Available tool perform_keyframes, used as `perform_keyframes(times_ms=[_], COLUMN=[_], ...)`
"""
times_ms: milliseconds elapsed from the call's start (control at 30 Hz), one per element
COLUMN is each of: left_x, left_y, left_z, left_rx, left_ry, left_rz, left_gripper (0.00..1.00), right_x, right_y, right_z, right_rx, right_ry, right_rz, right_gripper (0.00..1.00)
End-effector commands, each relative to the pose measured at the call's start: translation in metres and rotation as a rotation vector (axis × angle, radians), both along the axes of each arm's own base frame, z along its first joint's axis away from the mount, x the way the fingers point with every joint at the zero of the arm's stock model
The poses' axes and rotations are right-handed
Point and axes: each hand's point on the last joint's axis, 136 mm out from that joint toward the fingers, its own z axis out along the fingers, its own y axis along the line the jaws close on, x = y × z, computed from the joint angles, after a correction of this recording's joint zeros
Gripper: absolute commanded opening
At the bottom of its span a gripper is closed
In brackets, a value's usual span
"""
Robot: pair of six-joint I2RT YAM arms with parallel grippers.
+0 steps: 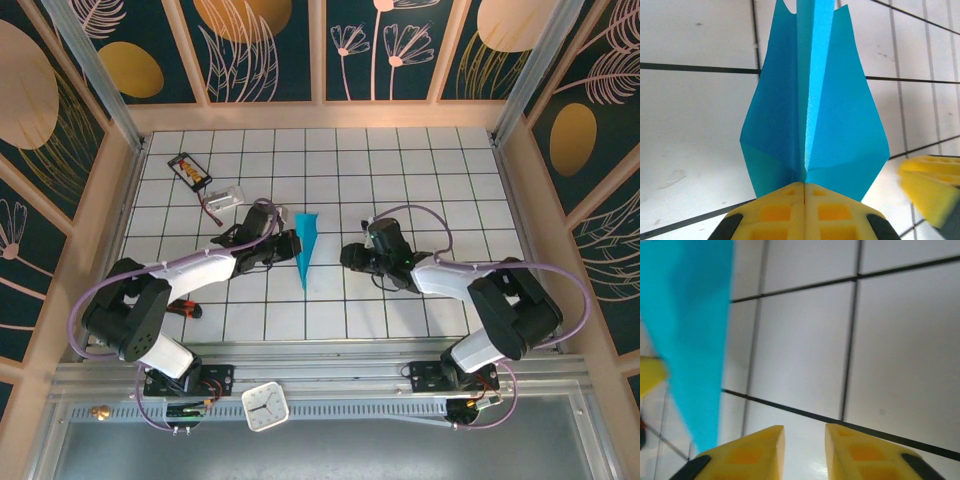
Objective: Fold a paper plane with a square sheet of paper (pick it up from the middle)
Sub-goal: Move a paper plane to the center of the table.
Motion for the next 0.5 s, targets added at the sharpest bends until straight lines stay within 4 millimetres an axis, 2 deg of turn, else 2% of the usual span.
perform_keyframes(times_ms=[0,67,133,367,467], left_x=[-0.001,-0.001,-0.003,-0.008,-0.009], left_y=[0.012,0.010,0.009,0.004,0.003], left_z=[-0.015,-0.018,-0.021,-0.025,-0.026], left_rx=[0.097,0.099,0.099,0.096,0.092], left_ry=[0.031,0.039,0.050,0.062,0.066], left_rz=[0.028,0.027,0.023,0.009,0.001], left_gripper=[0.00,0.00,0.00,0.00,0.00], right_x=[0.000,0.002,0.006,0.026,0.032], right_y=[0.029,0.045,0.059,0.081,0.086], right_z=[0.036,0.041,0.038,0.015,0.001], right_rx=[0.179,0.229,0.236,0.242,0.212], right_ry=[-0.053,-0.048,-0.035,0.020,0.051], right_rz=[0.068,0.085,0.094,0.064,0.058], right_gripper=[0.38,0.47,0.52,0.52,0.47])
